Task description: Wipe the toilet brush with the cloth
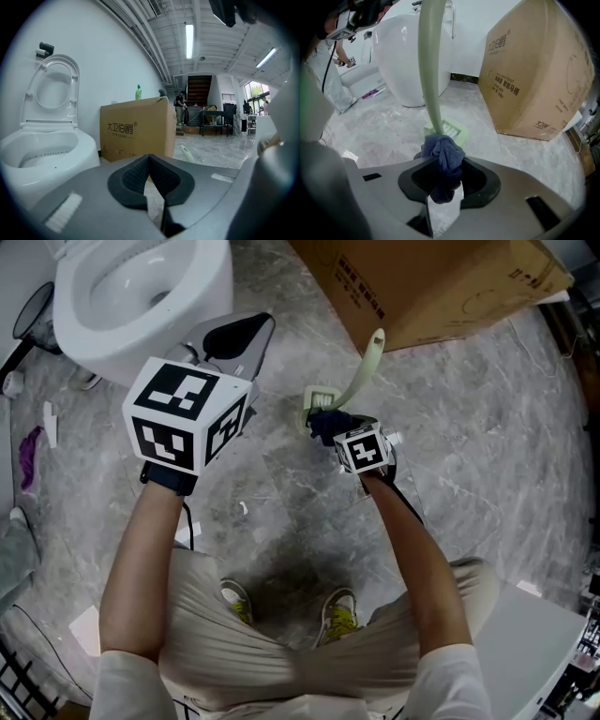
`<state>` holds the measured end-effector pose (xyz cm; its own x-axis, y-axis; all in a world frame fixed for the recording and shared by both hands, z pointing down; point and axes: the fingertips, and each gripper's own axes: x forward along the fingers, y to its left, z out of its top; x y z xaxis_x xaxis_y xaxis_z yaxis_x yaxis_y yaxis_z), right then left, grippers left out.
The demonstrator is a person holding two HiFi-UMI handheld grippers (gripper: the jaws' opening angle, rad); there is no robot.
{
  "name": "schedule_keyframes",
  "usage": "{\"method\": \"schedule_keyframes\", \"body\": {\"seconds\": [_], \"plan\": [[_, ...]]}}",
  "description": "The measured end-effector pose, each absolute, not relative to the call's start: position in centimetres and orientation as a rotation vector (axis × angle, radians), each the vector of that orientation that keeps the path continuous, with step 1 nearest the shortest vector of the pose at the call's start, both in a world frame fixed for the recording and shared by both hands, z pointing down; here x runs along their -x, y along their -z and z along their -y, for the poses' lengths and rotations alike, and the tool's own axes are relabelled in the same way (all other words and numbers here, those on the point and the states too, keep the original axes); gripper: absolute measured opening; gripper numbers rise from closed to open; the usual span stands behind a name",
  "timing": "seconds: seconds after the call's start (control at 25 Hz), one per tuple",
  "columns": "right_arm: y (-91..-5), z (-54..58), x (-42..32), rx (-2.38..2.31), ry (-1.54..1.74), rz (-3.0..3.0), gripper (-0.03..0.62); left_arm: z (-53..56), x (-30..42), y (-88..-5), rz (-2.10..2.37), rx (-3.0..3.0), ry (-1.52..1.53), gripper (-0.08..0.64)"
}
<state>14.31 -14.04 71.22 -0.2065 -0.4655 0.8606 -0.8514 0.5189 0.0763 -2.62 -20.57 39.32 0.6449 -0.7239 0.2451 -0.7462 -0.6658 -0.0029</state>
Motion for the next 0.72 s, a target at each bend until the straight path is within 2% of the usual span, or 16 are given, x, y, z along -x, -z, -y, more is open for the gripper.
{"method": "schedule_keyframes", "body": {"seconds": [0.2,0.72], "plan": [[-69.4,15.4,-16.7,-1.062,-0.394,1.795,0.121,20.7,3.4,-39.1,1.251,-2.751,-0.322,-0.003],[-63.7,15.9,-17.7,-1.047,-0.393,1.837,0.121,21.2,2.3,-40.5,1.189,-2.754,-0.331,-0.003]]}}
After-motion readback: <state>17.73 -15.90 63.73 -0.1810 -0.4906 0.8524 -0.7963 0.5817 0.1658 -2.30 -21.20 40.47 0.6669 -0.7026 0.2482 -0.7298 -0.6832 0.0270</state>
